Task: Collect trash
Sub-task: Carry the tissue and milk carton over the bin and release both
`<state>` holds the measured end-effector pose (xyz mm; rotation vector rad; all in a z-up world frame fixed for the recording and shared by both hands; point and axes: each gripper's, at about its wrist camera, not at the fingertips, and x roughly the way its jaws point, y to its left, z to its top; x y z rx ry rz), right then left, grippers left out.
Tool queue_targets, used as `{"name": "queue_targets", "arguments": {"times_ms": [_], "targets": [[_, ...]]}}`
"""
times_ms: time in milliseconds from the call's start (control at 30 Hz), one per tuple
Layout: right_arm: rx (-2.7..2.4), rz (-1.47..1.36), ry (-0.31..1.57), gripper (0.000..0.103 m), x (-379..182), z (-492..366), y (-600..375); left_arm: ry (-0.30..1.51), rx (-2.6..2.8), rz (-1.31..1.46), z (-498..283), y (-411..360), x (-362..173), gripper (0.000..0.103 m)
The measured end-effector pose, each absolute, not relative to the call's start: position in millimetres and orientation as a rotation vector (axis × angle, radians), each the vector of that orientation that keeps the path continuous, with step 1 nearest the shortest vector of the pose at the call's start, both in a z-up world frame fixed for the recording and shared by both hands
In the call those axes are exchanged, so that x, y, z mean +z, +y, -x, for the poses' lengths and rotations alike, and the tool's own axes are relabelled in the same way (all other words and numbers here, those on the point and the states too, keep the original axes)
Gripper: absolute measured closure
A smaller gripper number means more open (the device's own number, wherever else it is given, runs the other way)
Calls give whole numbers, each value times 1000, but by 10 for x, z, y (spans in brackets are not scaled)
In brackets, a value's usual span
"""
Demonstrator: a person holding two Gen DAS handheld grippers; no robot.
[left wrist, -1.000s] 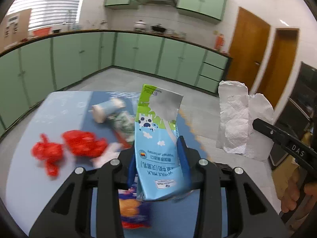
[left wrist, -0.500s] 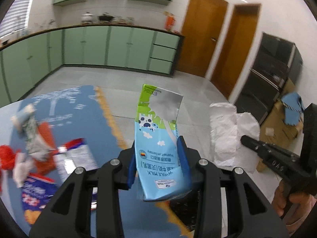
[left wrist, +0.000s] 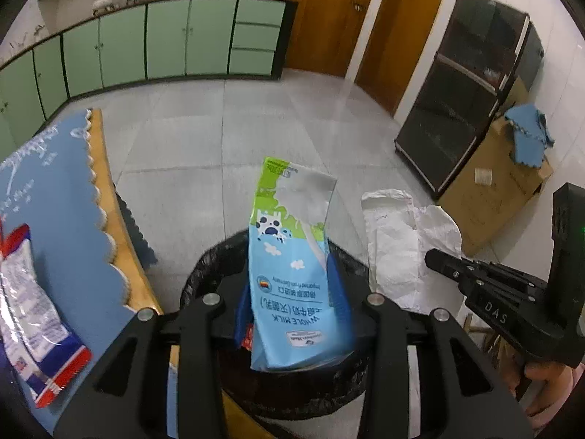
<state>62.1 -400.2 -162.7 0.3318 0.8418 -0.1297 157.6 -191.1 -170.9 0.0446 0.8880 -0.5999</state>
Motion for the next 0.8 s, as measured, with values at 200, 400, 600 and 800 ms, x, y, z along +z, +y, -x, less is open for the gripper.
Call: {"name": "queue_targets", "arguments": {"times_ms": [200, 400, 600, 800], "targets": [[-134, -332, 885, 102, -1802, -674, -4035, 886, -597, -47, -1555, -1870, -1688, 51], [-148, -319, 922, 72, -1910, -708, -4006, 870, -545, -23, -1515, -1682, -1609, 45], [-115, -287, 892, 50, -1749, -758, -3790, 813, -438, 0, -1427, -1301, -1381, 38], [-14, -228, 795, 37, -1335, -843, -3338, 724, -239, -1, -1232, -706, -1153, 31]]}}
